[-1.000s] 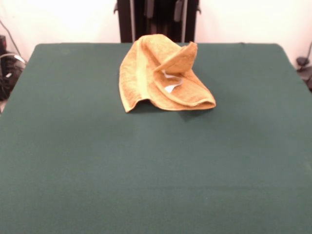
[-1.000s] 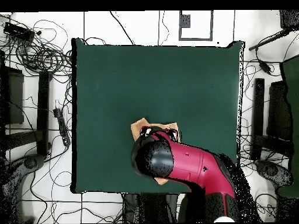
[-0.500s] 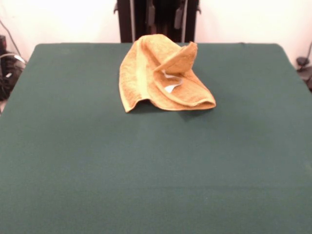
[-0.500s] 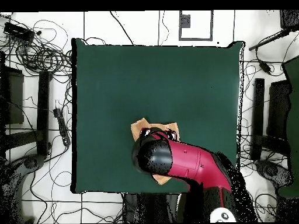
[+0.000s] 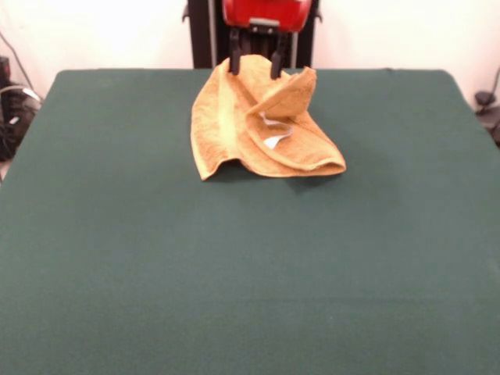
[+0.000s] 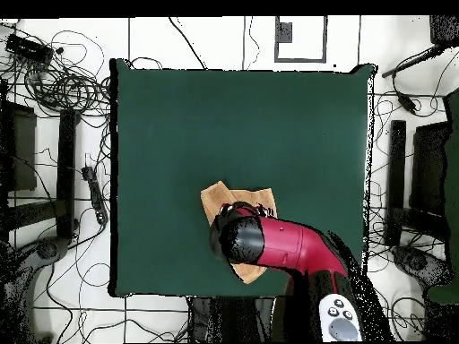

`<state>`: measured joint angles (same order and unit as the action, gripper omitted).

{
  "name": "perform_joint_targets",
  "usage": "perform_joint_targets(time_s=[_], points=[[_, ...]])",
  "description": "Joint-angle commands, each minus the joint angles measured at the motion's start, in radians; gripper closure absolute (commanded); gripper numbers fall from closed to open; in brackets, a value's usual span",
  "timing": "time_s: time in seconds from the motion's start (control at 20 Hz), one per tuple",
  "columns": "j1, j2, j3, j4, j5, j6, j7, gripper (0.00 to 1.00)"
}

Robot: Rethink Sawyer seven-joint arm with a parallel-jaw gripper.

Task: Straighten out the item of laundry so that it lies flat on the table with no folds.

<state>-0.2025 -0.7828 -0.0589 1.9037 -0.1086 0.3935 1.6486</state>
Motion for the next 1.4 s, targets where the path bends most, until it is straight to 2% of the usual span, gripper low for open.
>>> perform_joint_targets(time_s=[0.05, 0.9, 1.25, 1.4], points=[[-0.009, 0.076, 0.097, 0.06, -0.035, -0.06, 0.087, 0.0], [-0.014, 0.077, 0.104, 0.058, -0.041, -0.05, 0.085, 0.0], [-0.003, 0.011, 0.1, 0.042, -0.013, 0.055, 0.074, 0.0], [0.002, 0.026, 0.1, 0.037, -0.015, 0.05, 0.077, 0.0]])
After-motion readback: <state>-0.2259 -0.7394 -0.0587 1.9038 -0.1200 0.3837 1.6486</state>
